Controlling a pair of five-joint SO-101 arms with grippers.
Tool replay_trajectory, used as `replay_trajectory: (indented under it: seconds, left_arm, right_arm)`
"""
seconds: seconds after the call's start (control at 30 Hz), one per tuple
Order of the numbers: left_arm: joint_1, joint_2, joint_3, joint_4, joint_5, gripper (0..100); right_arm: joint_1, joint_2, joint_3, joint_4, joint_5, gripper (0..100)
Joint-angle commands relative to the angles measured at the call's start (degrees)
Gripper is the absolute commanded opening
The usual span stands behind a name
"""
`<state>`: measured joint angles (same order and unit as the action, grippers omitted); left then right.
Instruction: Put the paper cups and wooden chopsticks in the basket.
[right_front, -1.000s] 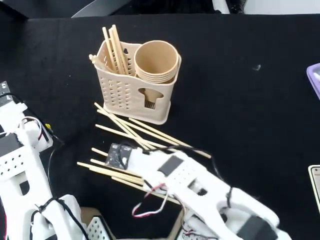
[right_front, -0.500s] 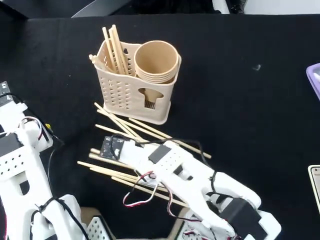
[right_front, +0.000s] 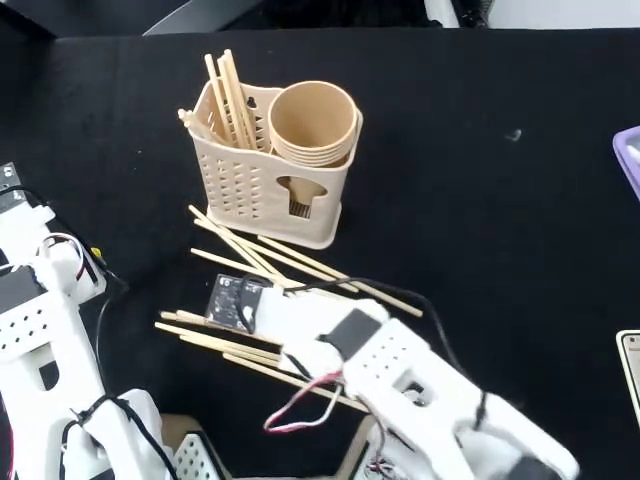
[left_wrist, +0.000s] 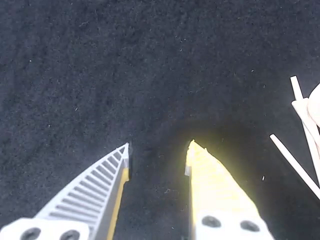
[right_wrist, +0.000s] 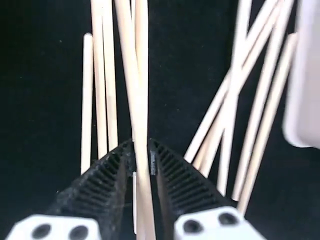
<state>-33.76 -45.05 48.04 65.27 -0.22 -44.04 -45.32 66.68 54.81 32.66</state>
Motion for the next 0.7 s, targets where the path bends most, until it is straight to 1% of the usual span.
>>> replay_trajectory:
  seconds: [0.0, 0.07, 0.13, 0.33, 0.4, 0.6, 0.67]
  left_arm:
    - [0.7, -0.8, -2.2, -0.3, 0.2, 19]
    - [0.7, -0.8, -2.2, -0.3, 0.2, 19]
    - [0.7, -0.8, -2.2, -0.2, 0.2, 19]
    - [0.7, -0.8, -1.3, -0.4, 0.2, 19]
    - [2.0, -0.8, -0.4, -0.4, 0.2, 19]
    - [8.5, -1.1, 2.9, -0.4, 0.2, 19]
    - [9.7, -0.9, 3.4, -0.4, 0.2, 19]
  right_arm:
    - [-0.1, -8.6, 0.0, 3.0, -0.6, 1.1]
    - [-0.1, -12.6, 0.0, 3.6, -0.6, 1.1]
    - [1.6, -16.1, 0.0, 3.5, -0.6, 1.1]
    - [11.1, -24.0, -5.2, 3.7, -0.6, 1.1]
    - [12.0, -25.5, -8.7, 3.8, -2.5, 1.1]
    - [11.8, -26.2, -20.2, 3.8, -10.8, 1.1]
    - [11.8, -26.2, -23.0, 3.3, -12.8, 1.1]
